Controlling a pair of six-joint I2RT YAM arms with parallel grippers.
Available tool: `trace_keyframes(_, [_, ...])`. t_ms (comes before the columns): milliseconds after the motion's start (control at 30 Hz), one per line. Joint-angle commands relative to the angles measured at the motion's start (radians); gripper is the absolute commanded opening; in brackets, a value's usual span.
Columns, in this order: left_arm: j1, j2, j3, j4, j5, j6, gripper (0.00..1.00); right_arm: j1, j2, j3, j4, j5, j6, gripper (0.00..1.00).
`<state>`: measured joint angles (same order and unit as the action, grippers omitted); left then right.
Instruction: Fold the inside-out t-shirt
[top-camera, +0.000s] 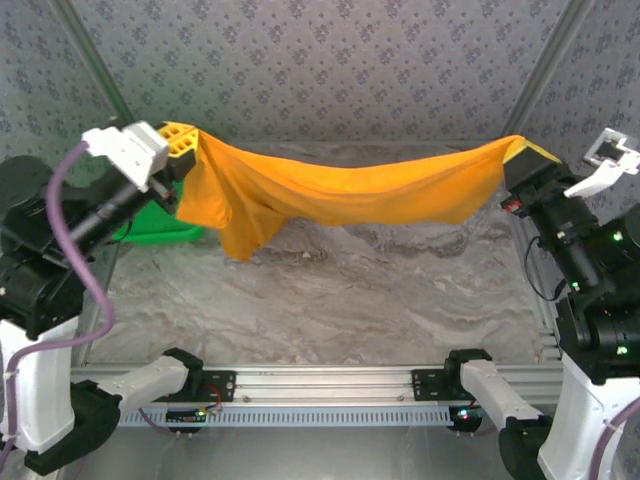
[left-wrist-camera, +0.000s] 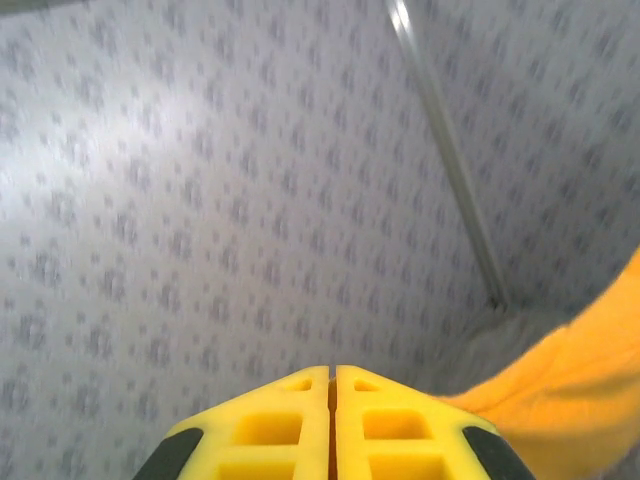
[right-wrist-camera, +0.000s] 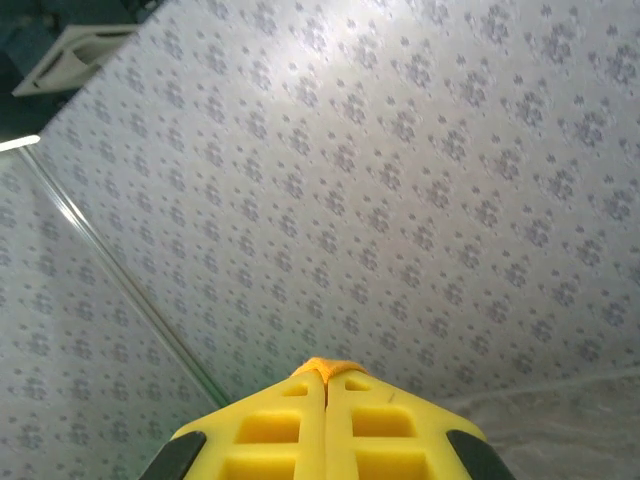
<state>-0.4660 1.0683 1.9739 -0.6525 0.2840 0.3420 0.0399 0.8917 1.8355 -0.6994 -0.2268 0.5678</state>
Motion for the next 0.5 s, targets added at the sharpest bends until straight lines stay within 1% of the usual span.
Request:
trace_keyframes(0, [-0.006,0.096,0.117,0.015,0.096,-0.058,0.00,0.005,0.051,0.048,-0.033,0.064,0.053,0.00])
trace_keyframes(100, [0.006,0.208,0.235,-0.070,0.062,-0.007,0.00,0.003,0.126,0.087,-0.044,0.123,0.108,0.00])
trace_keyframes(133, [0.044,0.253,0.267,-0.081,0.082,-0.015,0.00,0.004,0.159,0.090,-0.045,0.136,0.115,0.00])
trace_keyframes(233, [0.177,0.414,0.348,-0.074,0.228,-0.104,0.00,-0.001,0.256,0.061,-0.052,0.194,0.157,0.00])
trace_keyframes(300, [0.221,0.542,0.409,-0.093,0.286,-0.128,0.00,-0.012,0.320,0.019,-0.021,0.269,0.178,0.00])
trace_keyframes(400, [0.261,0.769,0.510,-0.143,0.364,-0.152,0.00,-0.018,0.445,-0.030,0.015,0.289,0.189,0.00])
trace_keyframes(467, [0.273,0.949,0.606,-0.213,0.379,-0.144,0.00,-0.002,0.529,-0.085,0.053,0.311,0.198,0.00])
